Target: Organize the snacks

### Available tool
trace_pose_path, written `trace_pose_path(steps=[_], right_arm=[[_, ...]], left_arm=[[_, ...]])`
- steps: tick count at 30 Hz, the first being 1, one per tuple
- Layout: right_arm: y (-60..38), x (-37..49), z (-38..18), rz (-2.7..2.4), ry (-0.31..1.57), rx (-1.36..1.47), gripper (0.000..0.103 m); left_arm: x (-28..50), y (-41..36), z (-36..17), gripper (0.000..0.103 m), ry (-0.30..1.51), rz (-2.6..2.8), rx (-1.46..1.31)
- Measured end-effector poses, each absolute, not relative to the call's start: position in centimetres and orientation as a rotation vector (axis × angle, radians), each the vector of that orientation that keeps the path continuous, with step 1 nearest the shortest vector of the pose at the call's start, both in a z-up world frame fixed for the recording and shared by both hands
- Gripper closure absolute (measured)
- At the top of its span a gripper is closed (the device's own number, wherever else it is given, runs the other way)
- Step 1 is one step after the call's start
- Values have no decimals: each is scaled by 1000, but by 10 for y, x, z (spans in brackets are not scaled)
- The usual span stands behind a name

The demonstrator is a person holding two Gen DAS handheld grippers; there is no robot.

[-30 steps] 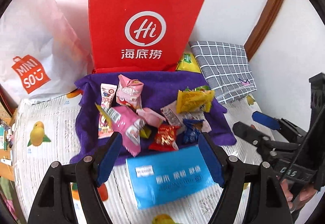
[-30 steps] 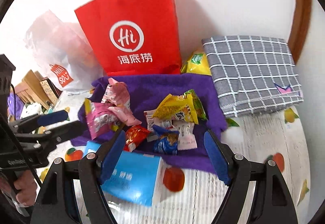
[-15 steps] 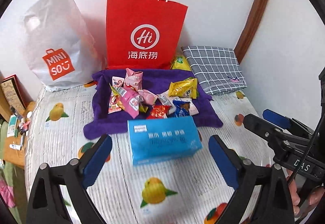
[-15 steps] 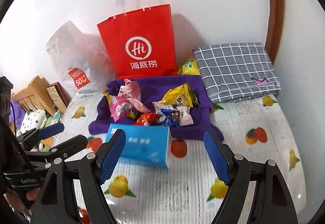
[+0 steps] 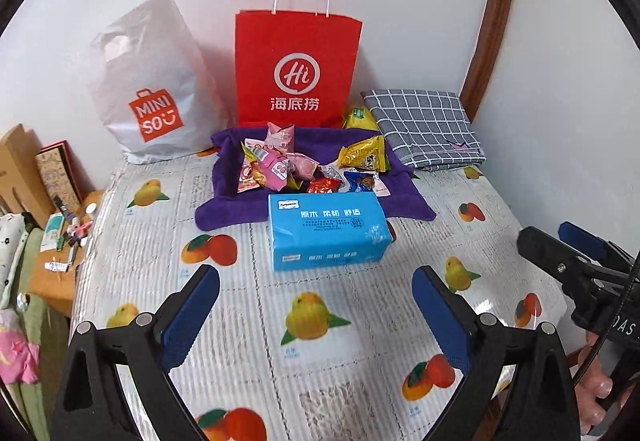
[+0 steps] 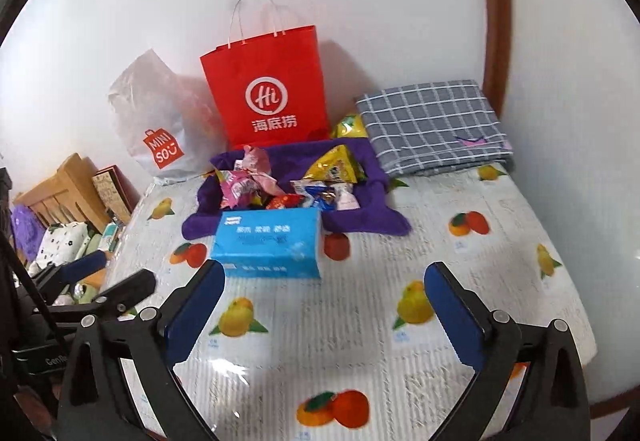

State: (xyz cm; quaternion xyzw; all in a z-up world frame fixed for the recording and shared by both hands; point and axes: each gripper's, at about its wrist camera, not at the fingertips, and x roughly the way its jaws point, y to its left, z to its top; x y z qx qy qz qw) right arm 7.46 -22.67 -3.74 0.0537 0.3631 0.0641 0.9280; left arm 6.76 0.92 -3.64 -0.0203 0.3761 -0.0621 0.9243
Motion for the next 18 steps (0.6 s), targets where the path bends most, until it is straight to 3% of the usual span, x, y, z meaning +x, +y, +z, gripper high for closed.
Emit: trace_pose_path(steps=[18], right_arm=[[-246,17,-24,85,681,88,0]], left_arm=[[8,-3,-15,2,668,-91,-38]])
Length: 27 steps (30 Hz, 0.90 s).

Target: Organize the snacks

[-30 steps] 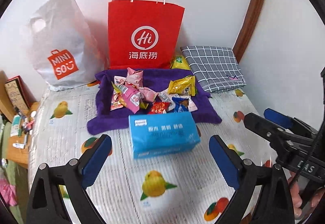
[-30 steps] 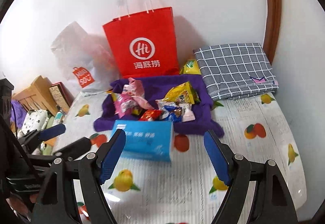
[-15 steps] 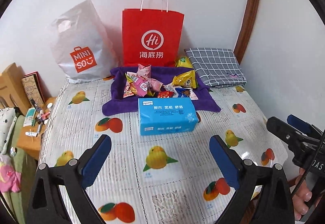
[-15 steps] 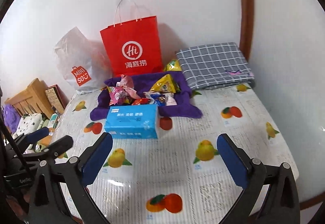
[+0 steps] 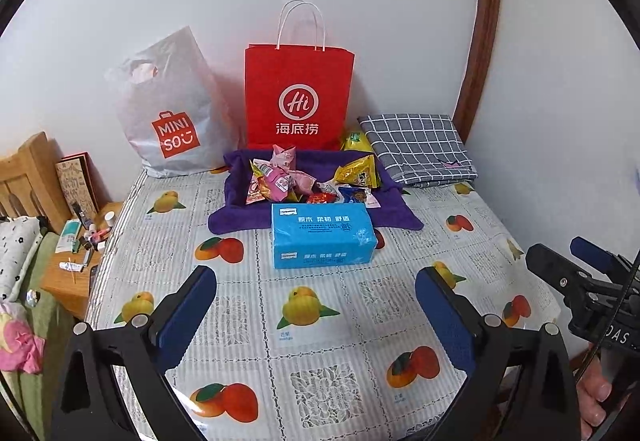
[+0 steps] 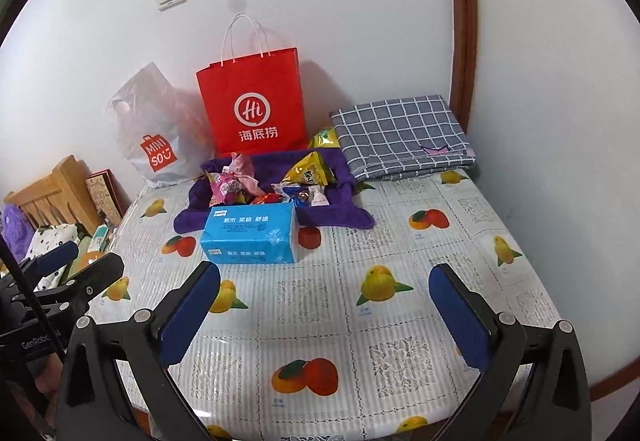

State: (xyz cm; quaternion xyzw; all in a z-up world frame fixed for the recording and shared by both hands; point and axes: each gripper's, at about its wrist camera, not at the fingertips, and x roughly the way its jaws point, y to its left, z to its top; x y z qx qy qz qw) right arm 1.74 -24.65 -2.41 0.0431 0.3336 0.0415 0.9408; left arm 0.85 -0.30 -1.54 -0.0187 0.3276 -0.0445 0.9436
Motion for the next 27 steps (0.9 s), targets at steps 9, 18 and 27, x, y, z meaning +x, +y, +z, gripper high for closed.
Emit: trace_pose_path(steps=[9,18,27], right_arm=[[-248,11,-21,88,670,96,0],[-249,10,-22,83,669,99,0],[-251,7,-22,85,663,108,0]], left_arm=[[5,-3,-13,2,660,-86,-41],[4,-8,-15,2,662,-94,-41],[3,-10,-14,2,664,-98,-39]])
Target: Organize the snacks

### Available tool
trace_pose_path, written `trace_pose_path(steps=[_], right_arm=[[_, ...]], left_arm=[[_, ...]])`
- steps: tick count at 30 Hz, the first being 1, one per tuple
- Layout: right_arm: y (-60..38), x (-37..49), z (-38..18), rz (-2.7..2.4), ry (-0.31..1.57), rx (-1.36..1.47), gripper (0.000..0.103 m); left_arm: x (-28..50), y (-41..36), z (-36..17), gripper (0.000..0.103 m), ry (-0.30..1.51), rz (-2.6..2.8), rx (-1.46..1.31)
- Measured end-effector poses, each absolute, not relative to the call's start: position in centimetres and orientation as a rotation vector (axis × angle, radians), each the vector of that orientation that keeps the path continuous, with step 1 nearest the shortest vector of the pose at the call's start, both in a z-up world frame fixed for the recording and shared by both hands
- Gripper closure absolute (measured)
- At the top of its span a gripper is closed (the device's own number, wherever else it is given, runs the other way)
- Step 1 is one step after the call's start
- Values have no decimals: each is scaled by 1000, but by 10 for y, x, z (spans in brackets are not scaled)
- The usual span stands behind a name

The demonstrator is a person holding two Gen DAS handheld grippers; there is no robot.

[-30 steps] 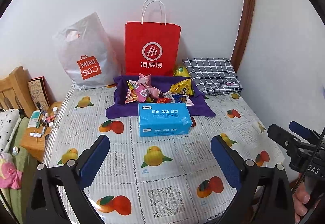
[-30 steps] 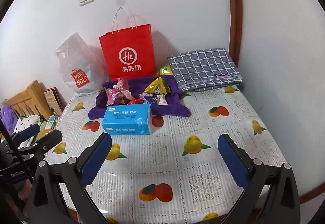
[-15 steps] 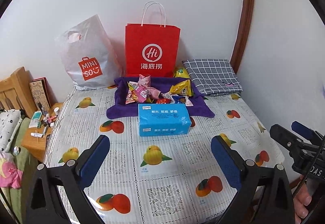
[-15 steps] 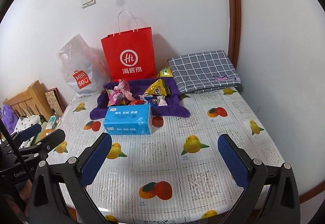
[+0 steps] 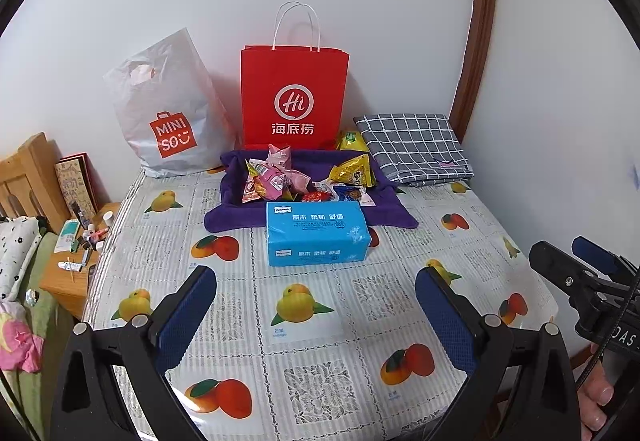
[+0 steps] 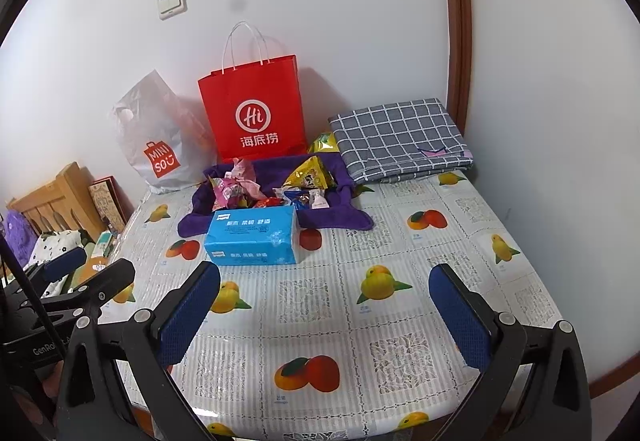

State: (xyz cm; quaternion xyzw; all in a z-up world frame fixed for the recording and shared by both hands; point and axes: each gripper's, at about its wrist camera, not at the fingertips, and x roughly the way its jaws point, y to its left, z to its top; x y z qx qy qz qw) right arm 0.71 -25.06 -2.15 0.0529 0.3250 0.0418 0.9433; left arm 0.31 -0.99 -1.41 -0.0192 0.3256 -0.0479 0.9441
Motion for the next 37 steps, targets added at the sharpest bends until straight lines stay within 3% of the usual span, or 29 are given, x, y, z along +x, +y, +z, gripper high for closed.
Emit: trace_pose_path(steps=[37], right_arm=[[-246,-3,-16,99,643,116,0]], left_arm=[[-1,-12,-11,2,639,-92,-33]])
